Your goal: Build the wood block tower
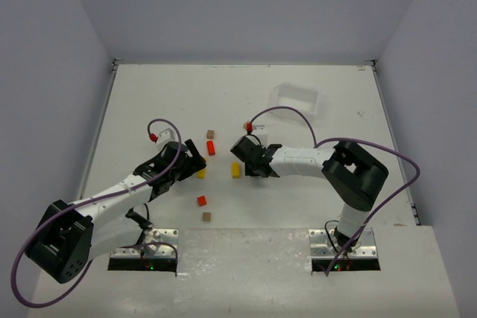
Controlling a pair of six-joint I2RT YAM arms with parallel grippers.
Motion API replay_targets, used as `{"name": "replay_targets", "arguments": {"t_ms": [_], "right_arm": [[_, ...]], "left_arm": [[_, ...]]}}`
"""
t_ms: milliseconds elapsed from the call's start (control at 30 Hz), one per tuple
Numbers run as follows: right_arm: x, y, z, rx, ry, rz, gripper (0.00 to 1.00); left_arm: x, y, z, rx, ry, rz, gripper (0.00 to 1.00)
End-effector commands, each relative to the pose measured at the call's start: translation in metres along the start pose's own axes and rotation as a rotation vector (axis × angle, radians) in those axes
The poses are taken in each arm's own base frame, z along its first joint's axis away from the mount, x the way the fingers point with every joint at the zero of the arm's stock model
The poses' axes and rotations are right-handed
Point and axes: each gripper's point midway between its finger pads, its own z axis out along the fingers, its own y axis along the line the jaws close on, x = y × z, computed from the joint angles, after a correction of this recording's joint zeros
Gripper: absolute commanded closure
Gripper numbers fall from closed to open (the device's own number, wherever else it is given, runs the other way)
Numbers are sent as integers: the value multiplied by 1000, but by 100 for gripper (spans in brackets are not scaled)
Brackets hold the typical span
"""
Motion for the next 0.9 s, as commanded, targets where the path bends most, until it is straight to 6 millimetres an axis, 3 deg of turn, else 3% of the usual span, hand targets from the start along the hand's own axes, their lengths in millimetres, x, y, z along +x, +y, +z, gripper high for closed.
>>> {"name": "replay_targets", "arguments": {"t_ms": [0,433,867], "right_arm": [[4,-2,2,41,11,1,69],[2,4,-2,27,8,21,51],[-20,9,-19,-7,-52,15,45]], "left_arm": [[-11,-12,0,41,-31,-9,0],[-7,-10,7,31,-24,-1,0],[-3,-12,17,28,-6,27,0]]}}
